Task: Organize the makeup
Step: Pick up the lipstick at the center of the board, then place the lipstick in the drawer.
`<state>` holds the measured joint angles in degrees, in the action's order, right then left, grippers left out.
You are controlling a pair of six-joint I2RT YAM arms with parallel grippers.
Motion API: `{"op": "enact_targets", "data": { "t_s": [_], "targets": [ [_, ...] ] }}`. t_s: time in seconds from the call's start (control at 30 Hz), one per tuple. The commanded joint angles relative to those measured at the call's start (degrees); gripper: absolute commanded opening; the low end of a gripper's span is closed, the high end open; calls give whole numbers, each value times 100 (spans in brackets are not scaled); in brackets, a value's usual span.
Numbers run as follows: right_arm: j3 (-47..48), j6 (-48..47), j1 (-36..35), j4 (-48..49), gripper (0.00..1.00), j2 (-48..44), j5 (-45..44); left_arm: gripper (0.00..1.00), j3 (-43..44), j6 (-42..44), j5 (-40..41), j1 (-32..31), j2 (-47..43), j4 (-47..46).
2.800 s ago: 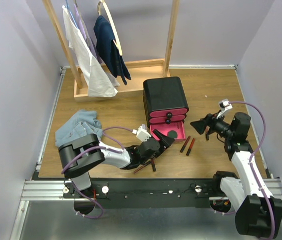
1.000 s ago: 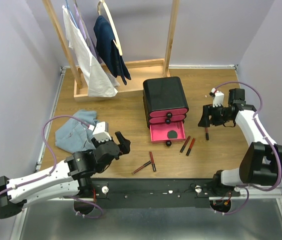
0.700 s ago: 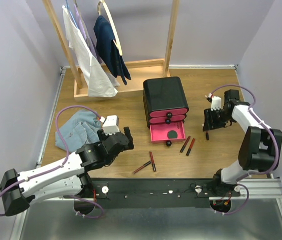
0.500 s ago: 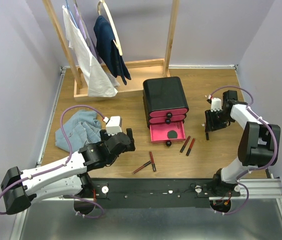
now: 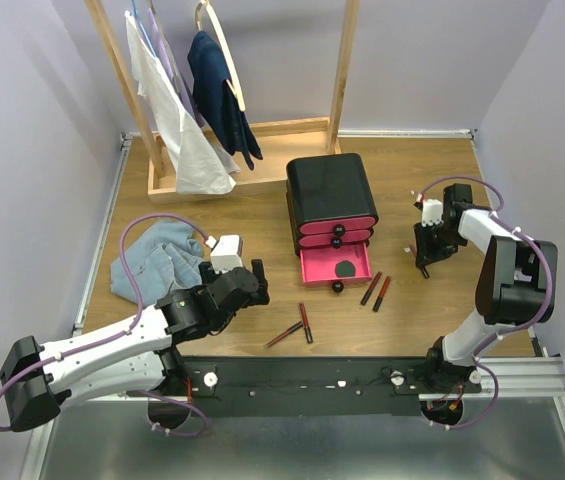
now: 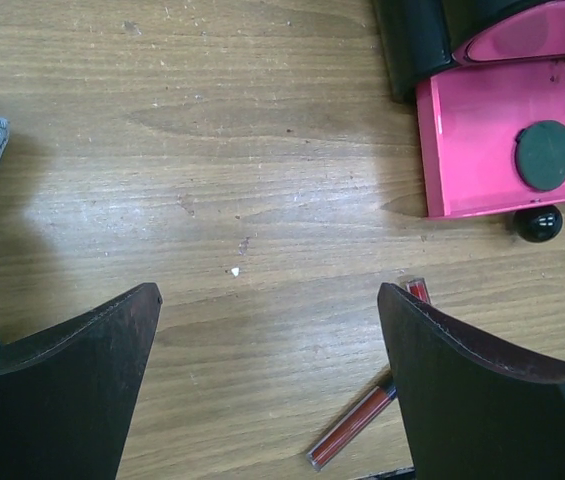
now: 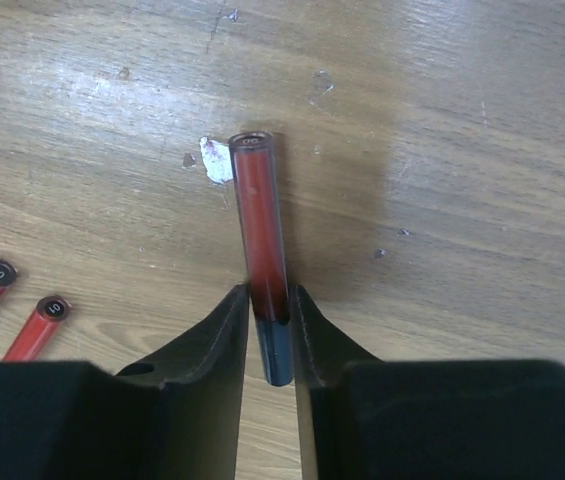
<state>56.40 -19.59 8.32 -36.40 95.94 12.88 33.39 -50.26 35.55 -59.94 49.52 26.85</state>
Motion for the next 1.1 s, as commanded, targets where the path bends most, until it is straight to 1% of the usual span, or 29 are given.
{"op": "enact_targets", "data": {
  "t_s": [0.0,0.03,0.07,0.13,0.17,0.3,0.33,0.4,0.43,0.47,0.53,0.57,0.6,0.63,0.67,0.77,0.93,1.07],
  "targets": [
    [-314,-158,3,230,24,214,-383,99,-95,51,-92,44,-47,-136],
    [-349,-193,3,256,21,214,-435,99,-104,69,-127,44,-39,-154],
    [-358,-211,3,274,13,197,-462,99,-113,104,-162,44,-30,-189],
    [-419,-343,3,309,7,66,-462,99,-122,113,-276,44,5,-215],
    [-419,-395,3,301,1,-5,-445,99,-122,113,-303,53,5,-224],
    [-367,-782,3,46,1,-505,-156,99,-157,104,-399,62,49,-233],
    [-323,-1000,3,-146,1,-750,-59,99,-174,104,-435,70,49,-242],
    [-209,-1291,3,-393,1,-1041,345,99,-183,104,-444,70,58,-268],
    [-182,-1632,3,-681,1,-1347,529,99,-201,104,-444,70,49,-277],
    [-156,-1809,3,-823,1,-1498,931,99,-201,95,-461,79,58,-294],
    [-138,-2326,3,-1209,1,-1823,1372,99,-210,87,-479,79,76,-294],
    [-147,-2477,3,-1316,1,-2112,1766,99,-210,87,-496,88,84,-303],
    [-156,-2627,3,-1430,1,-2271,1953,99,-218,78,-514,97,93,-303],
    [-165,-2985,3,-1683,1,-2403,2137,99,-227,69,-505,97,93,-303],
    [-173,-3154,3,-1790,1,-2657,2470,99,-236,52,-523,106,93,-321],
    [-270,-3725,-5,-2151,1,-2975,2946,99,-254,43,-540,114,93,-347],
    [-367,-4770,-41,-2827,0,-3362,3317,99,-263,69,-558,132,128,-417],
    [-472,-5352,-128,-3057,1,-3538,3536,99,-227,122,-584,176,216,-435]
  ]
}}
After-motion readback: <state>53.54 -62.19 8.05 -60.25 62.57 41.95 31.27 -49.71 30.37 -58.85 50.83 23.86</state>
